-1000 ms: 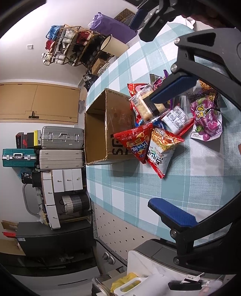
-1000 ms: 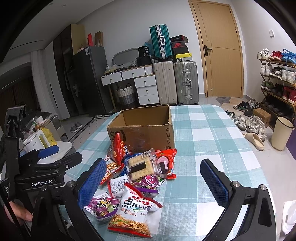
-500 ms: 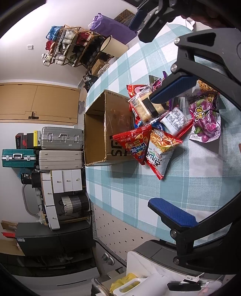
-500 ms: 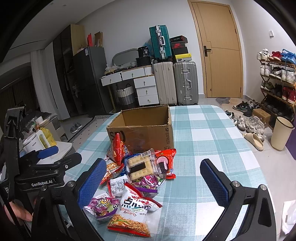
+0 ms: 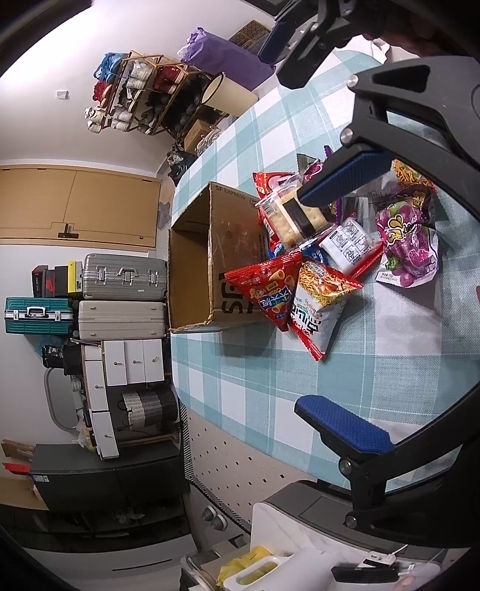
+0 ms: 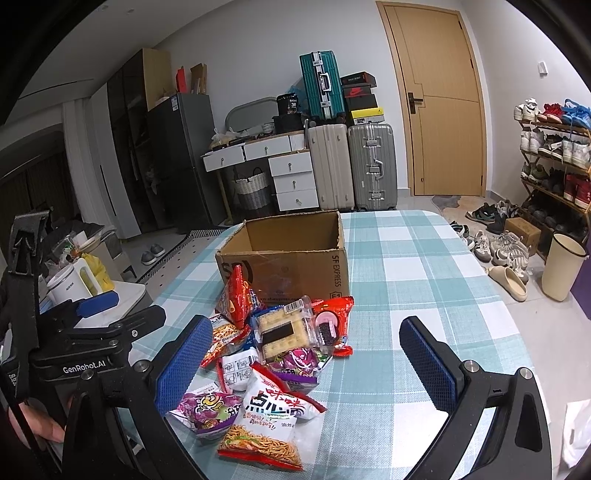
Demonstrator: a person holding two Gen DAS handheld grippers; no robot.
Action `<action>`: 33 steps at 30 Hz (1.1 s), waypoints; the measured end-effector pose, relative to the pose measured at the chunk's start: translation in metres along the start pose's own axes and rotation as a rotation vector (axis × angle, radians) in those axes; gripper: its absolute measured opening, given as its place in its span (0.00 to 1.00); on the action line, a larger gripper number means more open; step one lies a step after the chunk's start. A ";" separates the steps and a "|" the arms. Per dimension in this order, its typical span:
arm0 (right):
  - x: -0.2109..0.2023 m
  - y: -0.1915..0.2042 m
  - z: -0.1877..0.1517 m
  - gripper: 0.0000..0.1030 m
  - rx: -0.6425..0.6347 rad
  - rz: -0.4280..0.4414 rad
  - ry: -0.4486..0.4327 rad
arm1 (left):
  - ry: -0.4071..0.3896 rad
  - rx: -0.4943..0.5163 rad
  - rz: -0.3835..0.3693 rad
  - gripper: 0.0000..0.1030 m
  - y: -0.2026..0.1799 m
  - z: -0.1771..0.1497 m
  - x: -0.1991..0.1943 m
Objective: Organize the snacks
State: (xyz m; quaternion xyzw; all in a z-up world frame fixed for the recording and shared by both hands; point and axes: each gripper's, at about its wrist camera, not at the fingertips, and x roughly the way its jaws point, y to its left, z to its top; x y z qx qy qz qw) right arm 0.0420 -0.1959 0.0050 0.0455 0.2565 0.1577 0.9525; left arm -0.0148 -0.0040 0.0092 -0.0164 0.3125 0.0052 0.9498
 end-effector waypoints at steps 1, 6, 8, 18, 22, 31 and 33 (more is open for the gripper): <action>0.000 0.000 0.000 1.00 -0.001 0.000 0.000 | 0.000 -0.001 0.001 0.99 0.000 0.000 0.000; -0.001 0.001 -0.001 1.00 -0.002 0.004 0.003 | 0.004 -0.002 -0.001 0.98 0.000 -0.001 0.000; -0.002 0.003 -0.002 1.00 -0.005 0.011 0.007 | 0.004 -0.003 -0.001 0.99 0.001 -0.001 0.001; 0.007 0.007 -0.021 1.00 -0.001 0.040 0.072 | 0.020 -0.012 -0.001 0.98 0.008 -0.012 0.004; 0.020 0.004 -0.035 1.00 0.020 0.046 0.124 | 0.027 -0.009 -0.002 0.99 0.009 -0.015 0.006; 0.052 -0.001 -0.062 1.00 0.075 0.128 0.214 | 0.049 -0.016 -0.002 0.99 0.014 -0.020 0.014; 0.061 -0.004 -0.069 1.00 0.087 0.133 0.237 | 0.058 -0.023 -0.004 0.98 0.016 -0.022 0.017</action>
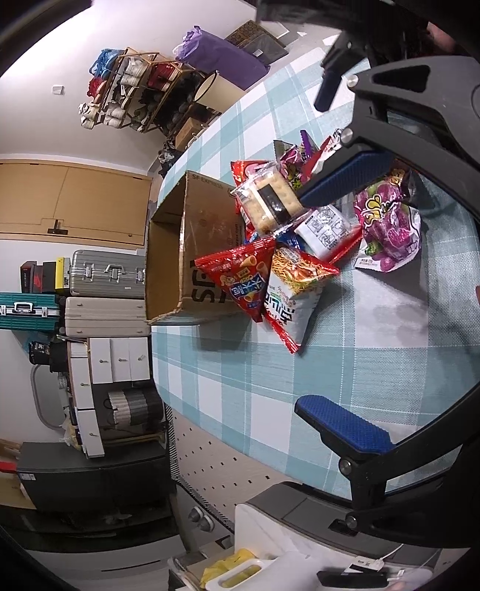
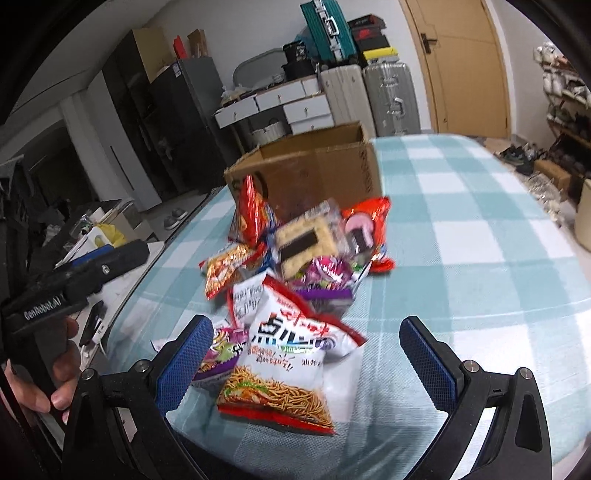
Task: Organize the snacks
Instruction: 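Grasp the white noodle snack bag with the right tool while the left tool grasps the purple grape candy bag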
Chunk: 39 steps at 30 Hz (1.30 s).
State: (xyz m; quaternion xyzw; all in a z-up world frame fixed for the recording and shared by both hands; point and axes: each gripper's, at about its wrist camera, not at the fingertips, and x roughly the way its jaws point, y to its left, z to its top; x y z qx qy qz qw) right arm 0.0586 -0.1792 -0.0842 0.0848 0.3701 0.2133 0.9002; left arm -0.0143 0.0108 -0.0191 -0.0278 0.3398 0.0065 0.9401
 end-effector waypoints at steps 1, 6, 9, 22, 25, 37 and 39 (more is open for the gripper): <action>0.004 -0.002 -0.001 1.00 0.012 0.008 0.011 | 0.004 -0.001 0.000 0.98 0.001 -0.001 0.002; 0.025 -0.013 -0.008 1.00 0.074 0.054 0.058 | 0.006 0.007 -0.002 0.98 0.001 -0.006 0.007; 0.035 -0.015 -0.009 0.99 0.078 0.061 0.076 | 0.015 0.010 -0.006 0.98 0.002 -0.009 0.010; 0.047 -0.012 -0.013 0.46 0.087 0.144 0.110 | 0.059 0.009 -0.016 0.98 0.009 -0.018 0.021; 0.044 -0.013 -0.013 0.45 0.094 0.151 0.097 | 0.070 0.007 -0.022 0.98 0.012 -0.020 0.021; 0.024 -0.018 -0.010 0.45 0.112 0.166 0.055 | 0.120 -0.024 -0.073 0.98 0.014 -0.026 0.029; 0.022 -0.016 -0.009 0.45 0.105 0.165 0.044 | 0.127 -0.027 -0.086 0.98 0.012 -0.027 0.029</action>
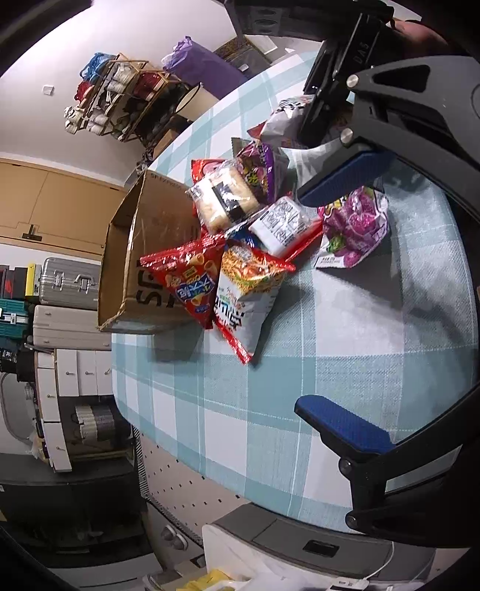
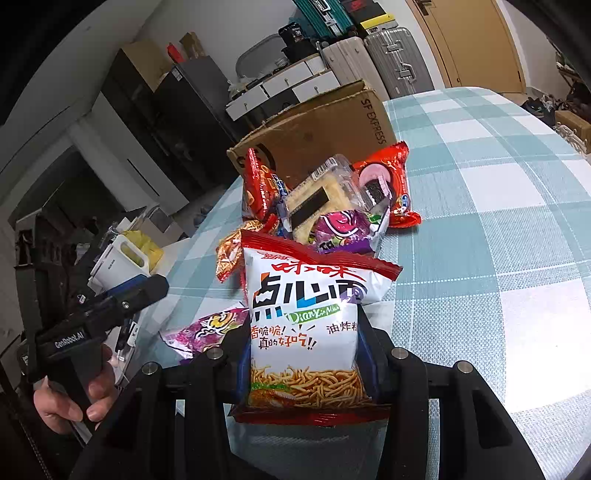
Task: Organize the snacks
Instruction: 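Grasp the white noodle snack bag with the right tool while the left tool grasps the purple grape candy bag, then carry both bags over the cardboard box and open both tools to drop them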
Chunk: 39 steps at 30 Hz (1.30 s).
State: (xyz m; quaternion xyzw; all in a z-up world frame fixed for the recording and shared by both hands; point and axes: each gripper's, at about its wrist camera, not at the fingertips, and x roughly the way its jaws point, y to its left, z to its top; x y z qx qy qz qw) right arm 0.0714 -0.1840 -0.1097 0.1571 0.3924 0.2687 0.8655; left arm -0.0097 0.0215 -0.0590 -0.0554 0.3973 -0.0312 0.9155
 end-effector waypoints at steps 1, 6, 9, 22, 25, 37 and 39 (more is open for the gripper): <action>-0.002 0.000 0.000 0.45 -0.003 0.000 -0.002 | 0.006 0.000 -0.008 0.98 -0.001 0.000 0.001; -0.013 0.003 0.001 0.45 -0.021 -0.003 -0.024 | 0.032 -0.004 -0.040 0.98 -0.005 -0.003 0.007; -0.017 0.005 0.002 0.45 -0.025 -0.004 -0.036 | 0.046 0.001 -0.058 0.98 -0.010 -0.005 0.012; -0.030 -0.005 0.001 0.45 -0.004 -0.002 -0.061 | 0.130 0.022 -0.127 0.95 -0.033 -0.015 0.043; -0.032 -0.008 0.001 0.45 0.000 -0.002 -0.065 | 0.142 0.023 -0.137 0.93 -0.035 -0.017 0.050; -0.034 -0.013 -0.001 0.45 0.012 -0.003 -0.074 | 0.170 0.054 -0.346 0.34 -0.059 -0.023 0.070; -0.034 -0.014 -0.001 0.45 0.015 -0.002 -0.072 | 0.168 0.052 -0.363 0.32 -0.061 -0.021 0.071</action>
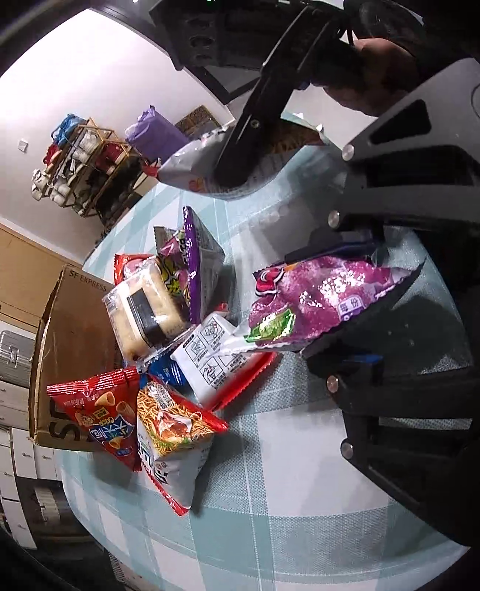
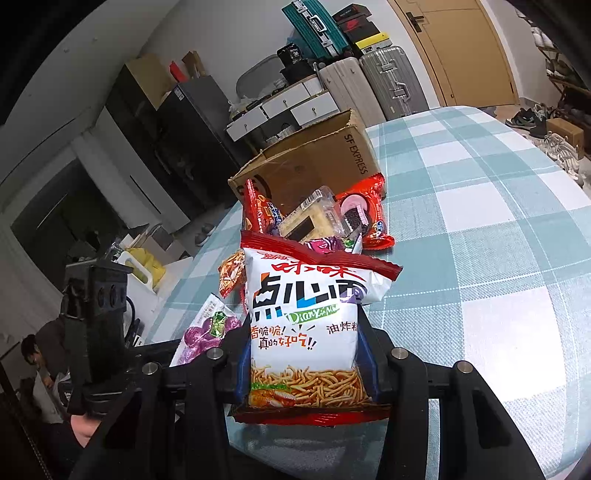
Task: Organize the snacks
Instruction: 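Carry both bags over the cardboard box and open both tools to drop them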
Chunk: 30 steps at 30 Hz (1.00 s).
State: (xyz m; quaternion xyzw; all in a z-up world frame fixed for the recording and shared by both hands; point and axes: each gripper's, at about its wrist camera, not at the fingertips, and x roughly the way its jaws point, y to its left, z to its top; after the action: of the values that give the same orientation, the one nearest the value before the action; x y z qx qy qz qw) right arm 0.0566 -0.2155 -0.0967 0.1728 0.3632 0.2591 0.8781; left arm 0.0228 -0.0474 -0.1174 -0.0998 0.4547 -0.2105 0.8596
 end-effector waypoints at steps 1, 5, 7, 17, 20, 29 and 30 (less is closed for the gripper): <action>0.000 0.000 0.000 0.45 0.000 0.000 -0.001 | -0.001 -0.003 -0.011 0.32 0.000 0.001 0.001; -0.001 0.001 0.002 0.45 -0.008 -0.001 -0.005 | -0.024 0.011 -0.003 0.31 -0.001 0.006 -0.001; -0.002 0.004 0.003 0.45 -0.015 0.002 -0.009 | -0.037 0.010 -0.006 0.31 -0.001 0.008 -0.007; -0.005 0.021 0.016 0.45 -0.069 0.011 -0.021 | -0.125 0.049 0.029 0.31 -0.004 0.028 -0.059; -0.004 0.027 0.023 0.45 -0.087 0.014 -0.022 | -0.146 0.060 0.043 0.31 -0.006 0.041 -0.075; 0.007 0.046 0.051 0.45 -0.136 0.038 -0.027 | -0.209 0.105 0.101 0.31 -0.015 0.089 -0.104; 0.008 0.048 0.055 0.45 -0.141 0.038 -0.028 | -0.212 0.109 0.104 0.31 -0.016 0.093 -0.102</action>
State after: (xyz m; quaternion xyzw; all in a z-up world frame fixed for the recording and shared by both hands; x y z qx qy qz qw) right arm 0.0858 -0.1786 -0.0404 0.1212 0.3282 0.2981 0.8881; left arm 0.0441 -0.0170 0.0163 -0.0507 0.3539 -0.1782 0.9167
